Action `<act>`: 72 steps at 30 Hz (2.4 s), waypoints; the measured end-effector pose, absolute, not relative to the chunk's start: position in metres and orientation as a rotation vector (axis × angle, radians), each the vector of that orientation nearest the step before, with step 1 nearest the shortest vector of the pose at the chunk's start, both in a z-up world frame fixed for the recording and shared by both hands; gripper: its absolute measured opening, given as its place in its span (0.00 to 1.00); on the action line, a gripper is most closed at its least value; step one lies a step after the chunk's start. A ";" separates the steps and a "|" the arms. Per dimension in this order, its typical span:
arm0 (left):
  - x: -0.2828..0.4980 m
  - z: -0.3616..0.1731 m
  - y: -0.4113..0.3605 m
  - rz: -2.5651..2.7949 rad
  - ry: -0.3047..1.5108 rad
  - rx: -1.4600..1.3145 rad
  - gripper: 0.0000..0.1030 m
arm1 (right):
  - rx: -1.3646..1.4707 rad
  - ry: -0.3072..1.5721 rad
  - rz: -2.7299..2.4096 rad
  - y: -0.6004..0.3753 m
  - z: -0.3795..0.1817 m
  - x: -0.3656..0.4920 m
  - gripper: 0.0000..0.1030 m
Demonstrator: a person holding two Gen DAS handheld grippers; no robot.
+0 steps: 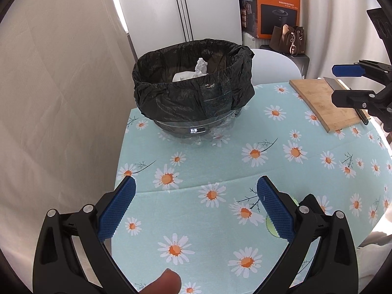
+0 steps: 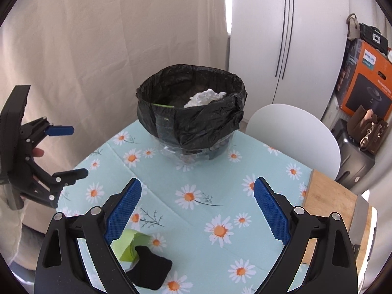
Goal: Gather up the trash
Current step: 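Move both tools back from the bin toward the remaining sponges, then grasp the curved green sponge with the left tool while the right tool grasps the black sponge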
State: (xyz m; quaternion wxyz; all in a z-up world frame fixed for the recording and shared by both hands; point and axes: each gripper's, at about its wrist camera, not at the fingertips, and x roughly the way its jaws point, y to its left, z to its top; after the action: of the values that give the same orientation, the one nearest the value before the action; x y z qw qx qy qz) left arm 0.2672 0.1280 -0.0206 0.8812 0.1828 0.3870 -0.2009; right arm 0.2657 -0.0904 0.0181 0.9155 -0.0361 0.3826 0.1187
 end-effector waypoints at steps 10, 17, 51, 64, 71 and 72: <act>0.230 -0.043 0.121 -0.375 0.855 0.362 0.94 | -0.094 0.865 0.327 -0.089 -0.020 0.234 0.86; 0.213 -0.056 0.119 -0.359 0.878 0.317 0.94 | -0.106 0.944 0.367 -0.087 -0.050 0.224 0.86; 0.236 -0.126 0.058 -0.675 1.139 0.398 0.94 | 0.114 1.214 0.549 -0.076 -0.161 0.233 0.86; 0.250 -0.141 0.064 -0.612 1.276 0.326 0.33 | 0.308 1.289 0.715 -0.062 -0.175 0.235 0.46; 0.241 -0.132 0.080 -0.576 1.231 0.354 0.25 | 0.224 1.272 0.685 -0.066 -0.164 0.219 0.46; 0.241 -0.131 0.083 -0.571 1.227 0.349 0.25 | 0.222 1.272 0.675 -0.069 -0.163 0.216 0.46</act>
State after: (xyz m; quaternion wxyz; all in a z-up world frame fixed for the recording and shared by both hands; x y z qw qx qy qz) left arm 0.2405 0.0831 -0.1306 0.7656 0.1604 0.5649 -0.2628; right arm 0.2160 -0.0687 -0.1630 0.7464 0.1012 0.5811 0.3083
